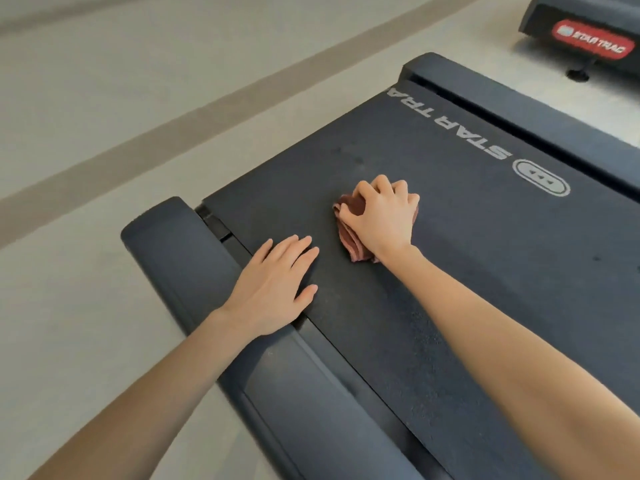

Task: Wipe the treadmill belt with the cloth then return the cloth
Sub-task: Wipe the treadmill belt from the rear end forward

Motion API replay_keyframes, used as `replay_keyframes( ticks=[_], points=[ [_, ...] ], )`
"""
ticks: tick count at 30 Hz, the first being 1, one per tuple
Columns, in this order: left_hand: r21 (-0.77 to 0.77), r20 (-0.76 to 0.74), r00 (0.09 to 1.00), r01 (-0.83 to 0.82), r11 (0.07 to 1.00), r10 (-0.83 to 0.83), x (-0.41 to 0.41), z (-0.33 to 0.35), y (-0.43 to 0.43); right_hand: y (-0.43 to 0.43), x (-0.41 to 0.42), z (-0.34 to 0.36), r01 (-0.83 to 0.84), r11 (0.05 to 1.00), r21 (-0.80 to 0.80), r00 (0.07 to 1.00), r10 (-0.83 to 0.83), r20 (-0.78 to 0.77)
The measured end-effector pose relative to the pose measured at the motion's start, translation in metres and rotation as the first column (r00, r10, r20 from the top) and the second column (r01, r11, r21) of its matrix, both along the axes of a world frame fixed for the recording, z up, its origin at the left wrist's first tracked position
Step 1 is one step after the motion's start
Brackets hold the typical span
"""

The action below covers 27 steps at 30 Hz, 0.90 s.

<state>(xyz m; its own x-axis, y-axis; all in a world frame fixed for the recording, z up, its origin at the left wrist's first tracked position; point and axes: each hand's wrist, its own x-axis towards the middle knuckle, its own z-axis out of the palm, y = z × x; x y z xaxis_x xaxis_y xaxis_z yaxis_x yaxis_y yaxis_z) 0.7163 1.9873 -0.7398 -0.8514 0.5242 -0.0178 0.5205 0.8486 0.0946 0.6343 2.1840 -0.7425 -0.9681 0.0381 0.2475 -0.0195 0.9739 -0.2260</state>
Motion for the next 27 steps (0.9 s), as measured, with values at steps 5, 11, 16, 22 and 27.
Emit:
replay_keyframes(
  ticks=[5, 11, 16, 22, 27],
  points=[
    [-0.057, 0.020, 0.993, -0.112, 0.992, 0.113, -0.017, 0.028, -0.045, -0.041, -0.015, 0.007, -0.128, 0.990, -0.059, 0.991, 0.130, 0.029],
    [0.021, 0.029, 0.982, -0.189, 0.982, 0.188, -0.038, 0.064, -0.129, -0.124, -0.013, 0.030, -0.258, 0.950, -0.174, 0.965, 0.262, -0.002],
    [0.136, 0.002, 0.979, -0.204, 0.970, 0.206, -0.049, 0.134, -0.199, -0.185, -0.011, 0.105, -0.246, 0.927, -0.282, 0.969, 0.230, -0.090],
    [0.124, 0.004, 0.971, -0.239, 0.963, 0.240, -0.050, 0.250, -0.257, -0.237, -0.018, 0.249, -0.270, 0.906, -0.327, 0.963, 0.258, -0.079],
    [0.103, 0.017, 0.967, -0.255, 0.961, 0.255, -0.060, 0.368, -0.282, -0.263, -0.028, 0.376, -0.294, 0.910, -0.292, 0.955, 0.289, -0.063]
  ],
)
